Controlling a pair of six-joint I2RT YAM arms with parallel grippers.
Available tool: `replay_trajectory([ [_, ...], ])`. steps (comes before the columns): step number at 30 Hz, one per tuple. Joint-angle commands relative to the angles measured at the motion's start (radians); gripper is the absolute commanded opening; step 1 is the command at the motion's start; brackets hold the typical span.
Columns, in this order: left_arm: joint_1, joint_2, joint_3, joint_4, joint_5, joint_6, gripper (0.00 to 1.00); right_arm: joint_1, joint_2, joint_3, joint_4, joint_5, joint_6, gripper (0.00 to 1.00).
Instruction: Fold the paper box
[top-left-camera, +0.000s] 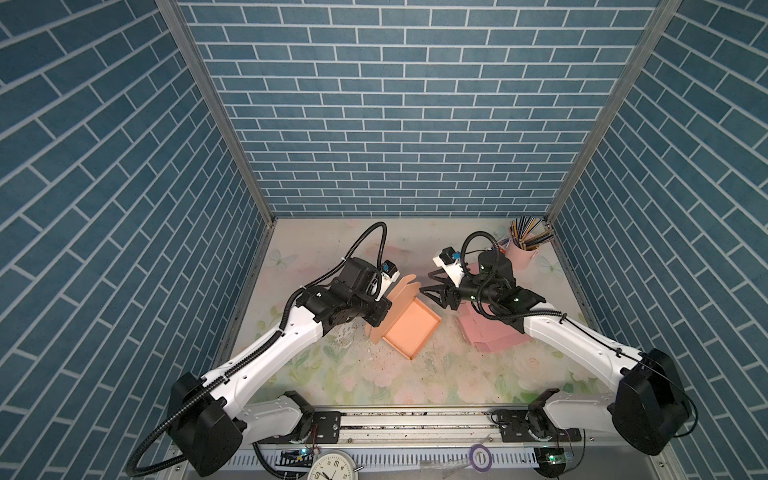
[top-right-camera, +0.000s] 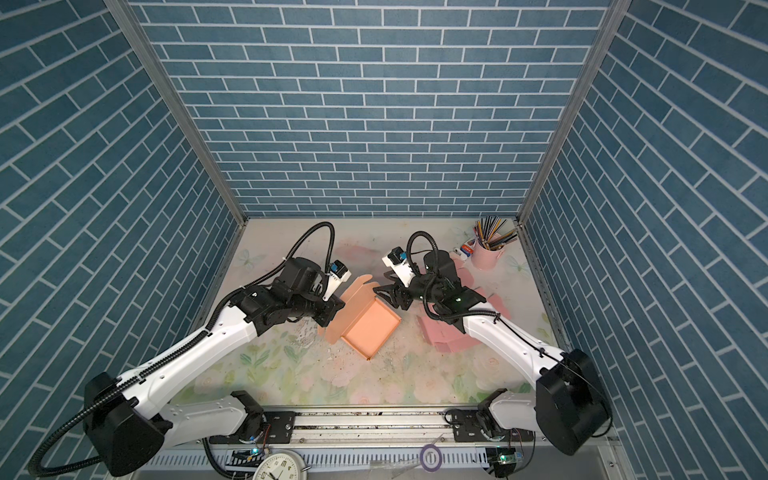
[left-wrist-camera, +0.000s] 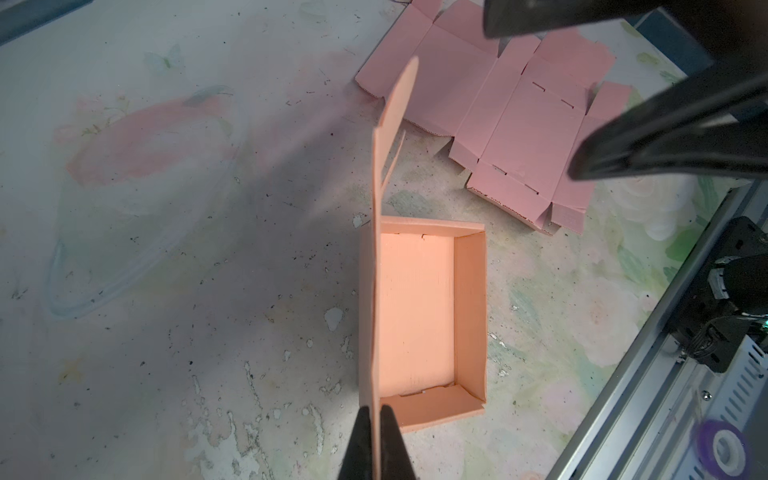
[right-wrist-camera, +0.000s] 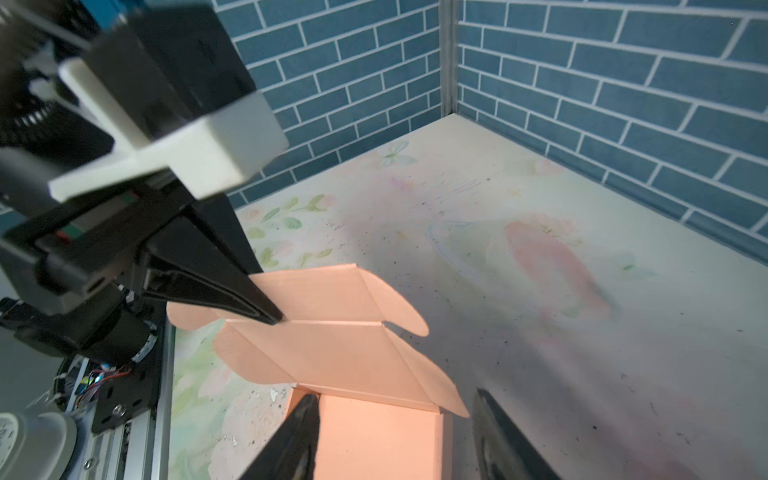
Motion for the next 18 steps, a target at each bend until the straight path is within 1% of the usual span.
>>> replay_trajectory([
  [1, -0.005, -0.018, 0.026, -0.022, 0.009, 0.033, 0.04, -0.012, 0.055, 0.060, -0.018, -0.077, -0.092, 0.59],
  [3, -0.005, -0.022, 0.027, -0.025, 0.008, 0.033, 0.04, -0.016, 0.108, 0.108, -0.067, -0.086, -0.103, 0.57],
  [4, -0.004, -0.024, 0.024, -0.026, 0.006, 0.033, 0.04, -0.016, 0.131, 0.129, -0.090, -0.115, -0.119, 0.57],
  [7, -0.005, -0.030, 0.022, -0.026, 0.007, 0.033, 0.04, -0.017, 0.173, 0.157, -0.099, -0.167, -0.122, 0.56],
  [11, -0.004, -0.040, 0.017, -0.022, 0.013, 0.034, 0.04, -0.016, 0.208, 0.164, -0.084, -0.148, -0.138, 0.56],
  [15, -0.007, -0.041, 0.017, -0.022, 0.015, 0.034, 0.04, -0.016, 0.265, 0.207, -0.123, -0.184, -0.154, 0.55],
  [18, -0.006, -0.038, 0.016, -0.022, 0.008, 0.034, 0.04, -0.016, 0.289, 0.218, -0.137, -0.188, -0.160, 0.50],
])
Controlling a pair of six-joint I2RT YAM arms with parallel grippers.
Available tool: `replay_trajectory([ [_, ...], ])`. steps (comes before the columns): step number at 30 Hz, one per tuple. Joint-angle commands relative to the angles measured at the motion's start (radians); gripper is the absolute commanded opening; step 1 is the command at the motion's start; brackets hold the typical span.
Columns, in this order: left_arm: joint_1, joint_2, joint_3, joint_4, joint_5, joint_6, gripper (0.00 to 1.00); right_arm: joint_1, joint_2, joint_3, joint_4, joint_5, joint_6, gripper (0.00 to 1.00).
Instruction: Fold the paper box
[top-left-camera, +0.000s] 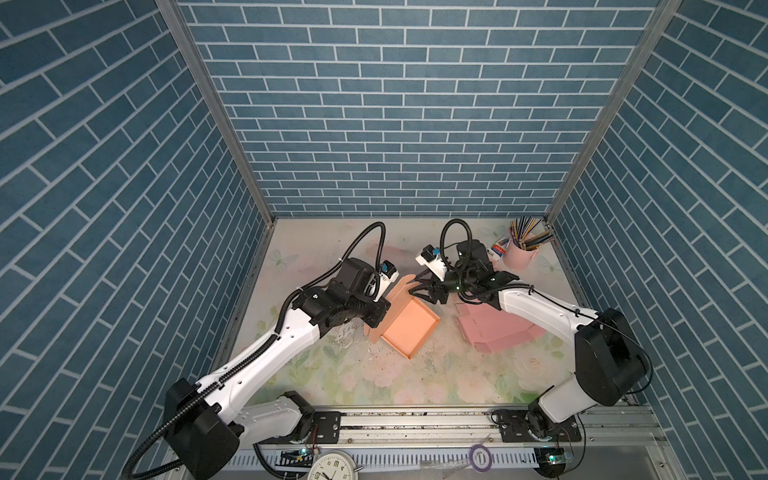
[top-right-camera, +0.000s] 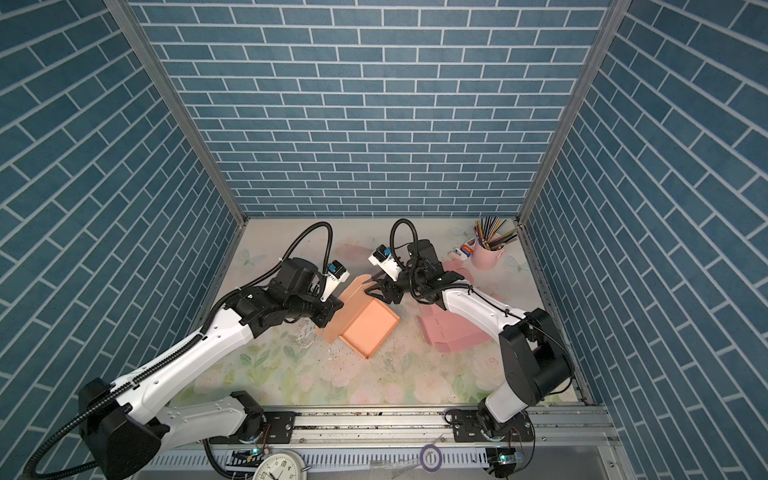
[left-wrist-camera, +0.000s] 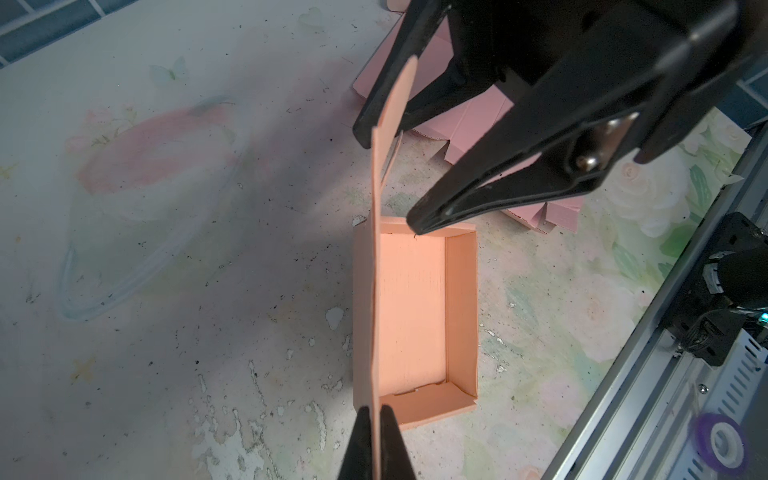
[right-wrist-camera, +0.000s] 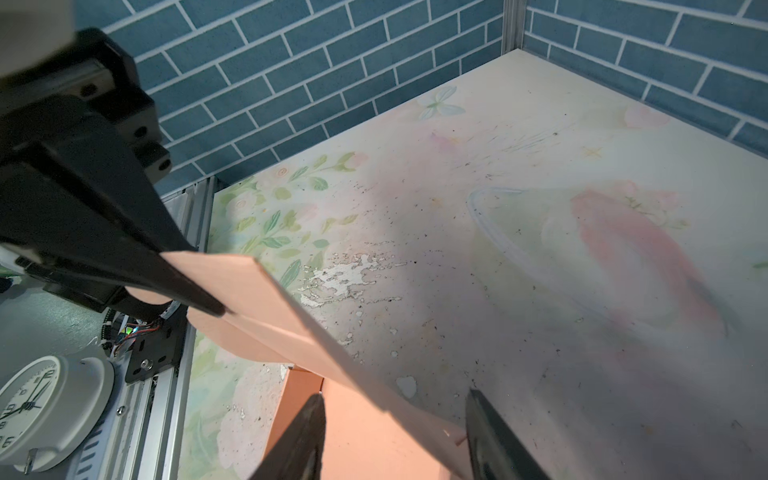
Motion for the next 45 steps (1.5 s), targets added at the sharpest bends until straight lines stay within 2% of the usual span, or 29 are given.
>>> replay_trajectory([
  [1, -0.006, -0.012, 0.015, -0.007, 0.007, 0.020, 0.04, -0.002, 0.023, 0.028, -0.039, -0.048, -0.071, 0.48],
  [10, -0.006, 0.026, 0.017, -0.010, -0.041, 0.017, 0.04, 0.001, -0.002, -0.016, -0.034, -0.032, -0.076, 0.23],
  [16, -0.005, 0.041, 0.015, 0.006, -0.060, 0.013, 0.07, 0.011, -0.028, -0.055, -0.022, 0.017, -0.071, 0.13],
  [18, -0.006, 0.042, 0.011, 0.014, -0.058, 0.008, 0.12, 0.011, -0.048, -0.086, 0.011, 0.040, -0.053, 0.11],
  [20, -0.004, 0.039, 0.002, 0.023, -0.057, -0.002, 0.21, 0.012, -0.073, -0.123, 0.053, 0.067, -0.029, 0.09],
  [24, 0.013, 0.035, -0.018, 0.041, -0.054, -0.033, 0.45, 0.012, -0.132, -0.205, 0.139, 0.136, 0.028, 0.08],
  [26, 0.047, 0.029, -0.039, 0.059, -0.020, -0.056, 0.60, 0.011, -0.162, -0.247, 0.177, 0.167, 0.059, 0.07],
  [28, 0.096, 0.011, -0.074, 0.092, 0.034, -0.083, 0.70, 0.011, -0.196, -0.285, 0.199, 0.208, 0.093, 0.07],
  [33, 0.193, -0.036, -0.180, 0.203, 0.149, -0.166, 0.77, 0.013, -0.265, -0.390, 0.291, 0.278, 0.174, 0.06],
  [40, 0.211, 0.004, -0.237, 0.314, 0.148, -0.204, 0.77, 0.018, -0.299, -0.446, 0.312, 0.290, 0.204, 0.06],
  [45, 0.319, 0.048, -0.275, 0.428, 0.256, -0.236, 0.77, 0.018, -0.284, -0.432, 0.285, 0.284, 0.194, 0.06],
])
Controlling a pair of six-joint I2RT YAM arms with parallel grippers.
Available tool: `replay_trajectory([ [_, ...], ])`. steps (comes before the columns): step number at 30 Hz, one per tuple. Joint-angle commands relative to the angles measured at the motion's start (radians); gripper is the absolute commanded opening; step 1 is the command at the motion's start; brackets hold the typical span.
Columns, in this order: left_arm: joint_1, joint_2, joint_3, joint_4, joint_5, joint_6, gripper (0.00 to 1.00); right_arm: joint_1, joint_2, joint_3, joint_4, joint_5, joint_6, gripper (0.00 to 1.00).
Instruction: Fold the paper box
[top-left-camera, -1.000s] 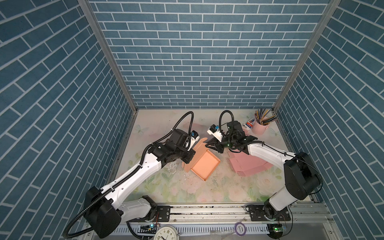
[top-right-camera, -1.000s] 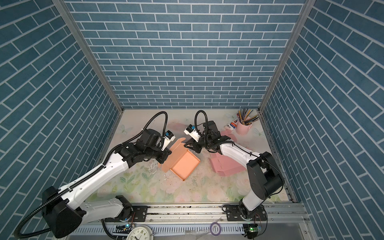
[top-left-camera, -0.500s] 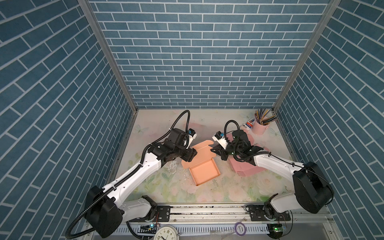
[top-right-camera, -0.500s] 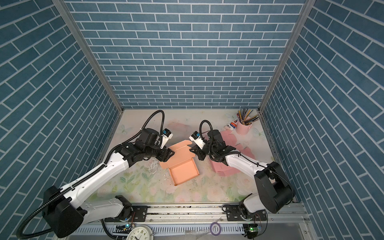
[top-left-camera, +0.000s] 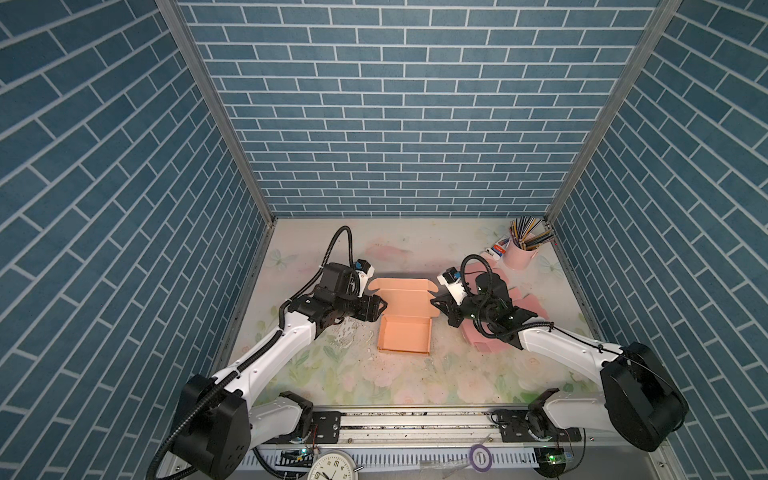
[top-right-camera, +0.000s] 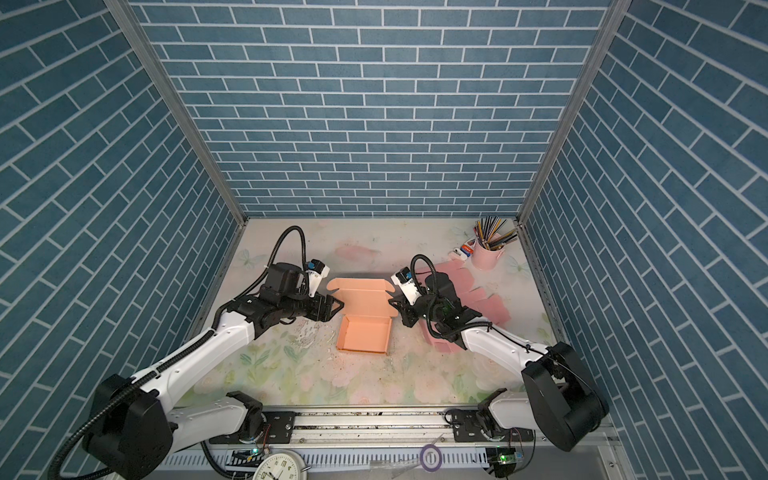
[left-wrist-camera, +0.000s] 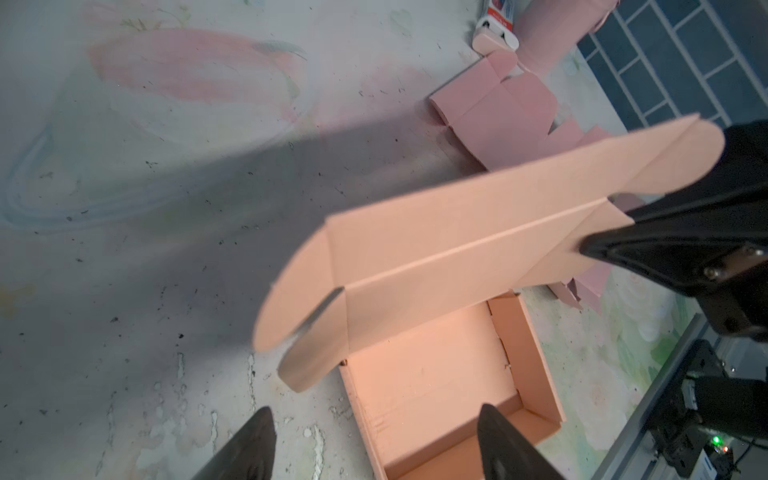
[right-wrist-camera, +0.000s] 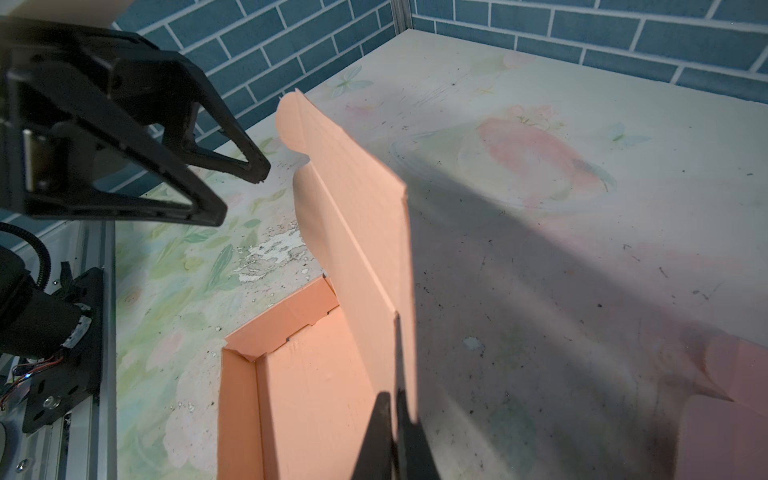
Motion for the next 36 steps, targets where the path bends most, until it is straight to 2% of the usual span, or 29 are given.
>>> replay_trajectory([
  [1, 0.064, 0.030, -0.029, 0.108, 0.090, -0.036, 0.77, 0.005, -0.006, 0.011, 0.016, 0.007, 0.007, 0.06],
  [11, 0.068, 0.141, -0.023, 0.247, 0.125, -0.122, 0.75, 0.004, 0.010, 0.020, 0.025, 0.005, 0.013, 0.07],
  [15, 0.044, 0.187, 0.006, 0.222, 0.107, -0.119, 0.64, 0.005, 0.027, 0.035, 0.016, -0.003, 0.015, 0.07],
  [24, 0.023, 0.159, -0.038, 0.212, 0.076, -0.122, 0.39, 0.004, 0.025, 0.040, 0.002, 0.023, 0.017, 0.06],
  [36, -0.013, 0.123, -0.027, 0.120, -0.020, -0.094, 0.15, 0.005, 0.020, 0.051, -0.048, 0.085, 0.022, 0.06],
])
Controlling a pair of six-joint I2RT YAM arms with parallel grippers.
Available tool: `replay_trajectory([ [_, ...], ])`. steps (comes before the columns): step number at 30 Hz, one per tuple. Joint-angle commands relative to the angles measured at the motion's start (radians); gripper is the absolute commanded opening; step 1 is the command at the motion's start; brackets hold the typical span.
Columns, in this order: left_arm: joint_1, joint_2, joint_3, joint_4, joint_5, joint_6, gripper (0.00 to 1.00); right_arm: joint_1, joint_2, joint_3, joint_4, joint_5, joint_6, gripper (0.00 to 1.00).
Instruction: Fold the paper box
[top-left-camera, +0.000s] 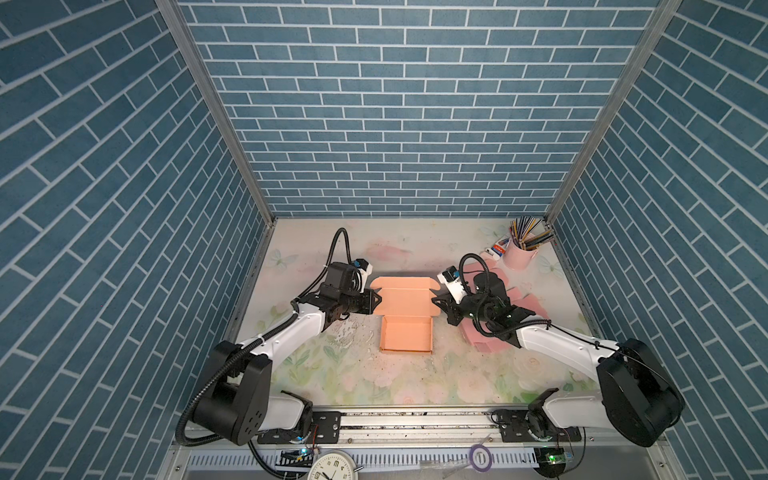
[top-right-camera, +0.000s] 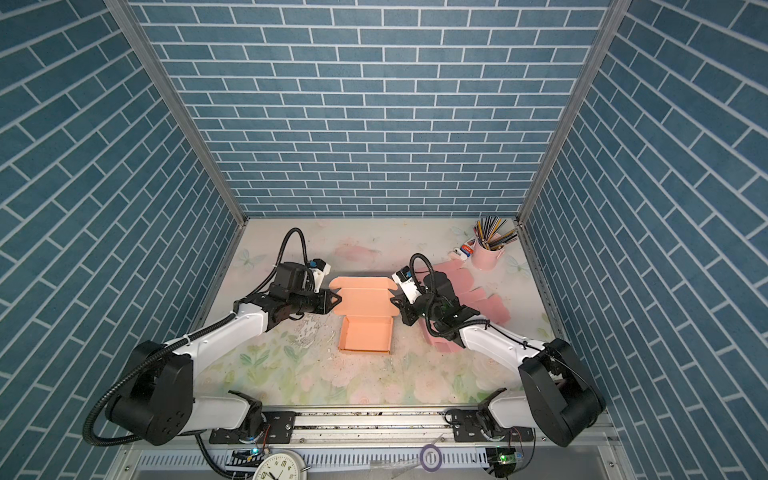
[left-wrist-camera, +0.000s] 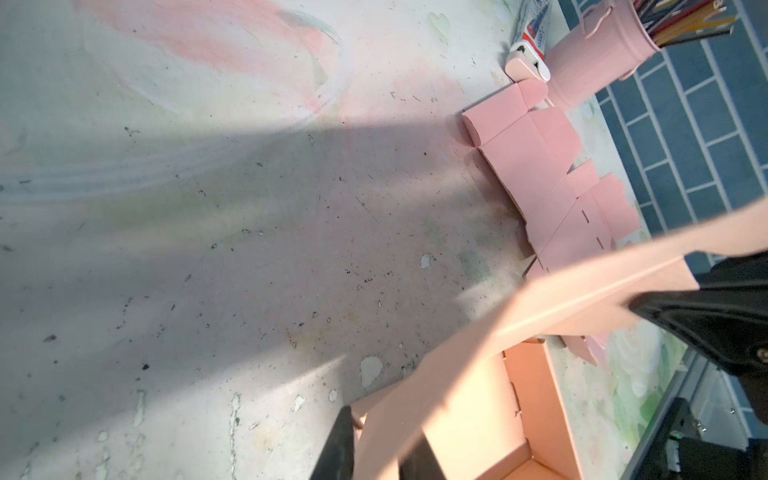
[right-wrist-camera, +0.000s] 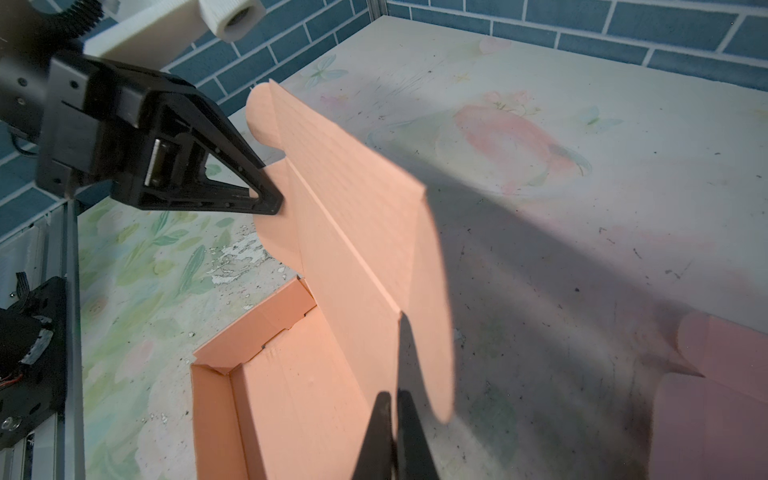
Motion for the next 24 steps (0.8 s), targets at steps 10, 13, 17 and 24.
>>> replay_trajectory([
  [10, -0.064, -0.036, 0.043, -0.096, -0.113, 0.050, 0.06, 0.005, -0.015, 0.061, -0.075, 0.052, 0.013, 0.16],
  [13, -0.071, -0.038, 0.047, -0.092, -0.115, 0.052, 0.06, 0.007, -0.009, 0.068, -0.084, 0.055, 0.015, 0.15],
  [17, -0.087, -0.033, 0.061, -0.100, -0.132, 0.059, 0.05, 0.015, -0.001, 0.078, -0.100, 0.067, 0.012, 0.13],
  [24, -0.112, -0.038, 0.073, -0.099, -0.156, 0.055, 0.04, 0.027, 0.010, 0.099, -0.125, 0.087, 0.017, 0.12],
])
